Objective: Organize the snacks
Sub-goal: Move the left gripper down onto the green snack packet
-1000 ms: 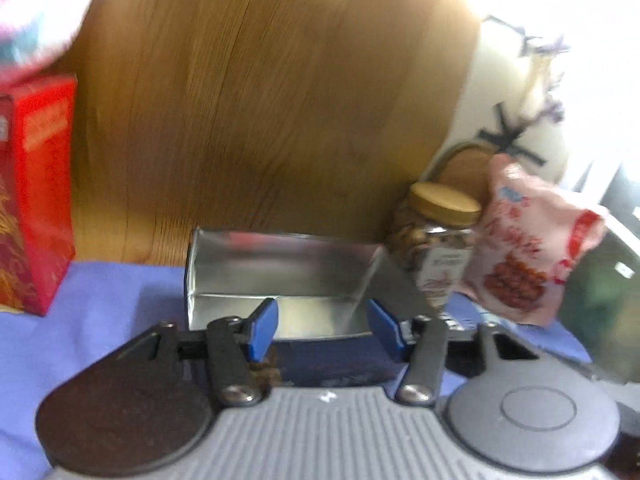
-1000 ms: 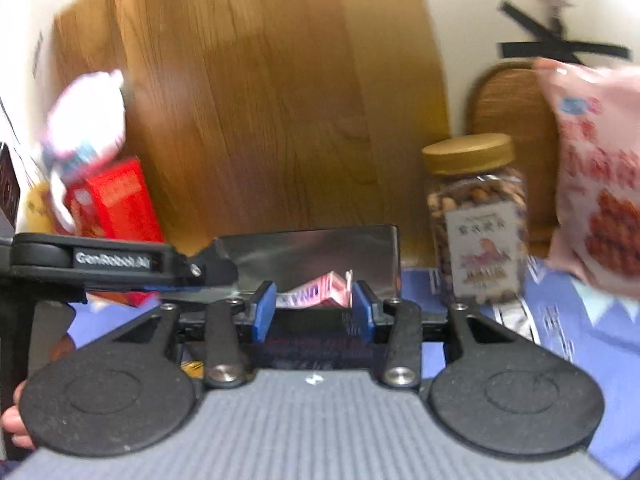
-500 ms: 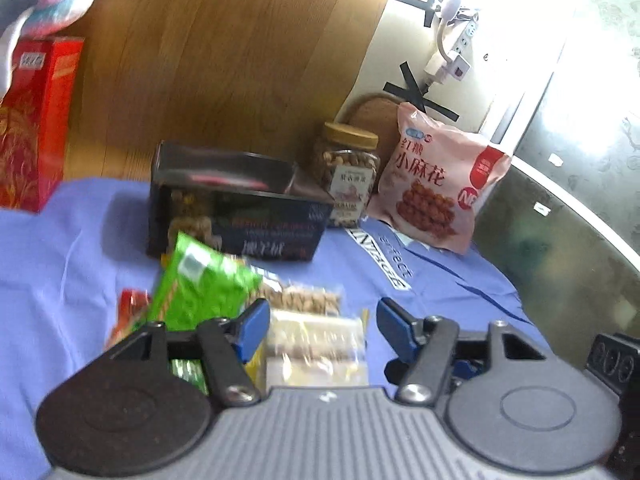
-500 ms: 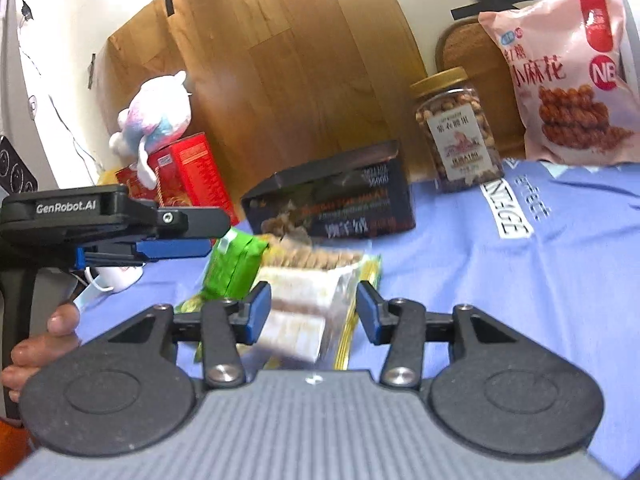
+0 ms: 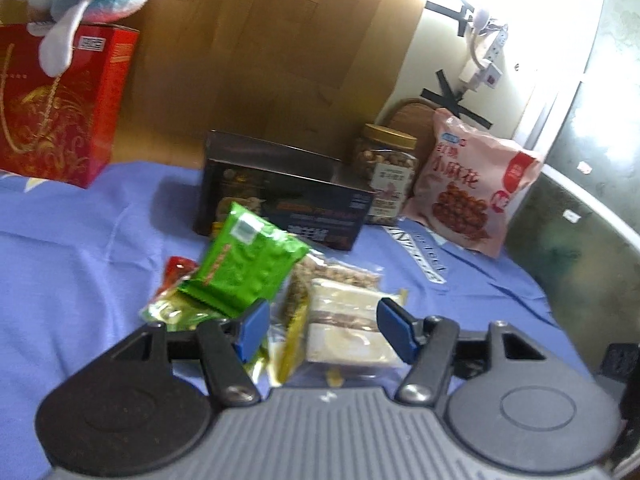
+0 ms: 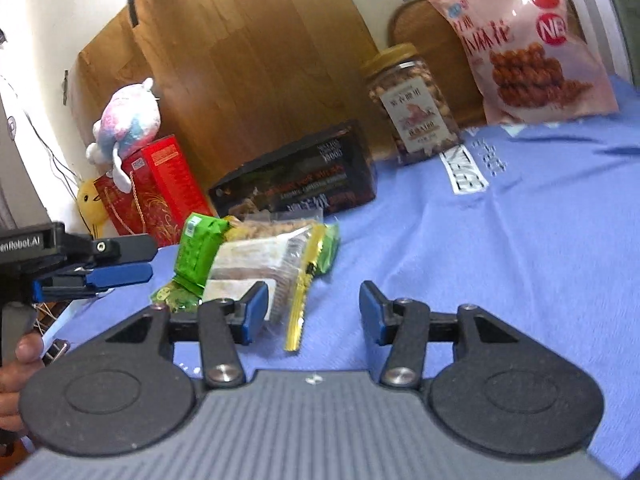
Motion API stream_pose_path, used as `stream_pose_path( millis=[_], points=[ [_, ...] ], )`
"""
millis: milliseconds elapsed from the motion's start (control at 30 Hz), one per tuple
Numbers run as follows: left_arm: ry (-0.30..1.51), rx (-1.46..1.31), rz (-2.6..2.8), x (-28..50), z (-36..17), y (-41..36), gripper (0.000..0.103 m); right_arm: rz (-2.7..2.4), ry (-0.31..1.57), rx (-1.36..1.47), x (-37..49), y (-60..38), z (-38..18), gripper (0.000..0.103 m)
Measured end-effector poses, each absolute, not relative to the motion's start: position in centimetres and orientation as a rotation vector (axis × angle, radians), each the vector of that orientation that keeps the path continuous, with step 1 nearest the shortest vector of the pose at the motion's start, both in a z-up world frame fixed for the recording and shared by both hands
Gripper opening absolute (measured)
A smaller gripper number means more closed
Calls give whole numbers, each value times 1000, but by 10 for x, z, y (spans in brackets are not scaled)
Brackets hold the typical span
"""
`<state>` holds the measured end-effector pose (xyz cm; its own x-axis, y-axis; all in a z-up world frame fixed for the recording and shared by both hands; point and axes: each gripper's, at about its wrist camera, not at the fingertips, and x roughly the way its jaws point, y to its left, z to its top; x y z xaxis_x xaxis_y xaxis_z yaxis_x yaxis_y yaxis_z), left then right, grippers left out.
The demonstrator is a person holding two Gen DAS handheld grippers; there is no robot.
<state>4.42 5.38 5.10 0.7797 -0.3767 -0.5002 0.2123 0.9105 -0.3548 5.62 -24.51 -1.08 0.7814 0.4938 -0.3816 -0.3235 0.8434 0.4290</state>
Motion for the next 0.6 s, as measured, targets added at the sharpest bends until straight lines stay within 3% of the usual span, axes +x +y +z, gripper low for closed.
stream_pose_path(
  millis=[600],
  points=[
    [581,-267,-279,45,38,63,61,456,491,346,54,-245,-12,54]
  ],
)
